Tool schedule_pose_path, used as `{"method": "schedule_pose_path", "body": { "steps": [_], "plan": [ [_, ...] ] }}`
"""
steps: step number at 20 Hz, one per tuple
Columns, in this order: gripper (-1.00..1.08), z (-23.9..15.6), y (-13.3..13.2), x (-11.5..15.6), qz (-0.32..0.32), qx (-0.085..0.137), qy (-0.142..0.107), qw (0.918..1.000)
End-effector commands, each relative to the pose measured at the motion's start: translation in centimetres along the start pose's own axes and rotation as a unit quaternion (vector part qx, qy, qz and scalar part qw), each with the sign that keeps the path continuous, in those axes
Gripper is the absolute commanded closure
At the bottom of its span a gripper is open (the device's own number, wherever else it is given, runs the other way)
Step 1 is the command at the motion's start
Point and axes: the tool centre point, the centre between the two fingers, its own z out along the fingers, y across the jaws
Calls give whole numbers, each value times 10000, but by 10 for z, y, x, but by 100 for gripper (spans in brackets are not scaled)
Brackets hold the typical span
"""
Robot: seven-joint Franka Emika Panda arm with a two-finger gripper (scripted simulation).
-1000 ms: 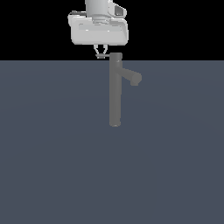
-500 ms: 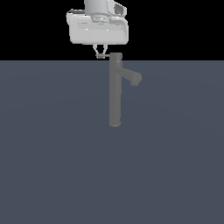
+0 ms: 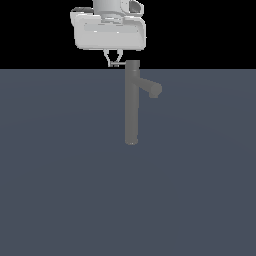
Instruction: Turn on the faucet by rotating a designated handle.
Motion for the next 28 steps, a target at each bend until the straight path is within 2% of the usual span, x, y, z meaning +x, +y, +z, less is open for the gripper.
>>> {"method": "schedule_pose_path", "body": {
  "steps": [1, 2, 17, 18, 19, 28],
  "plan": [
    [108, 0, 0, -9, 24, 5, -46, 10000],
    [108, 0, -1, -2, -1, -1, 0, 10000],
    [108, 0, 22, -52, 22, 5, -44, 10000],
    [108, 0, 22, -52, 22, 5, -44, 10000],
    [108, 0, 13, -41, -62, -2, 21, 10000],
    [108, -1, 71, -67, 23, 5, -46, 10000]
  ]
}}
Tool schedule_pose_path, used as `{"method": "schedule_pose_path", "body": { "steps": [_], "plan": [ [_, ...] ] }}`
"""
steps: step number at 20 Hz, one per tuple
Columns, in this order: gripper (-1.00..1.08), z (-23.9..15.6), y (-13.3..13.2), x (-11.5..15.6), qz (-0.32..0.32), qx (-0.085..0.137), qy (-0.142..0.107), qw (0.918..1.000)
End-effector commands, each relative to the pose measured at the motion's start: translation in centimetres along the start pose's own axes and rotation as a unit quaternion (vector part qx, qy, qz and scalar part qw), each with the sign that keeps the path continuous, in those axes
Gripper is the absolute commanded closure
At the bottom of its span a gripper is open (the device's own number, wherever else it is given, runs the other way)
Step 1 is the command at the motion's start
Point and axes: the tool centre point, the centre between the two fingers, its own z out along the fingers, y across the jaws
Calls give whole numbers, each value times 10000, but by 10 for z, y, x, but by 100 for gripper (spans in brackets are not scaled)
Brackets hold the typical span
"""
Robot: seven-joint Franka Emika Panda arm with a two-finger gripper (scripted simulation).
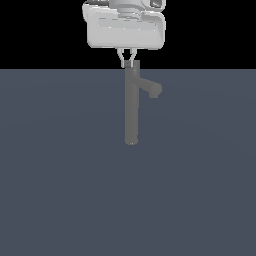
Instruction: Turn on the faucet by rotating a designated handle.
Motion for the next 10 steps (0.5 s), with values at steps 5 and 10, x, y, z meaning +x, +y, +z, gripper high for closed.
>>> {"method": "schedule_pose_path", "body": {
  "steps": [5, 10],
  "plan": [
    [108, 0, 21, 0, 59, -2, -22, 10000],
    [108, -1, 50, 3, 159, -9, -47, 9999]
  ]
}}
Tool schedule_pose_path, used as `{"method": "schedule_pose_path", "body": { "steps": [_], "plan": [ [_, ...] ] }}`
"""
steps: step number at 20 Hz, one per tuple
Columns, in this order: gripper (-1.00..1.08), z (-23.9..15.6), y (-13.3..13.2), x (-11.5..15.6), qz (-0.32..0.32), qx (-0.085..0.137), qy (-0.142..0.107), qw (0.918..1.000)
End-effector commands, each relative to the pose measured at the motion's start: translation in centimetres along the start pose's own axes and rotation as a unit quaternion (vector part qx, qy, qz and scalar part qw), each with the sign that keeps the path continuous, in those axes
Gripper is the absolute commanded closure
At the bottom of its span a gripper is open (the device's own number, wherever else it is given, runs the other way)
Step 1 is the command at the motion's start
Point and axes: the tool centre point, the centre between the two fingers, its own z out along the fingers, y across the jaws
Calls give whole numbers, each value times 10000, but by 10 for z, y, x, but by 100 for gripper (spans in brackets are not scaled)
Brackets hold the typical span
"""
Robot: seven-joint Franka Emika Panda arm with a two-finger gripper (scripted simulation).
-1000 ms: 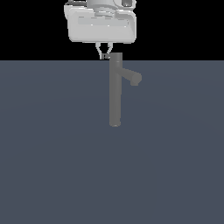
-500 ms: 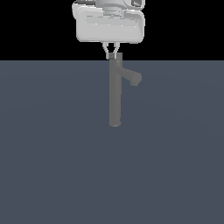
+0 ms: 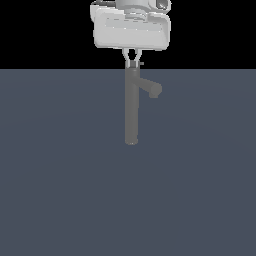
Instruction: Turn on the faucet by rotating a designated handle.
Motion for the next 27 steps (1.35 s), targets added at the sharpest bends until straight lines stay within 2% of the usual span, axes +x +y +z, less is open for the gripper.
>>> {"method": "schedule_pose_path", "body": {
  "steps": [1, 6, 7, 27],
  "plan": [
    [108, -2, 41, 3, 233, -75, 78, 9997],
    [108, -2, 63, 4, 309, -79, 60, 9995],
    [108, 0, 25, 2, 75, 28, -58, 10000],
    [108, -3, 74, 49, 298, -73, 53, 9995]
  ]
}}
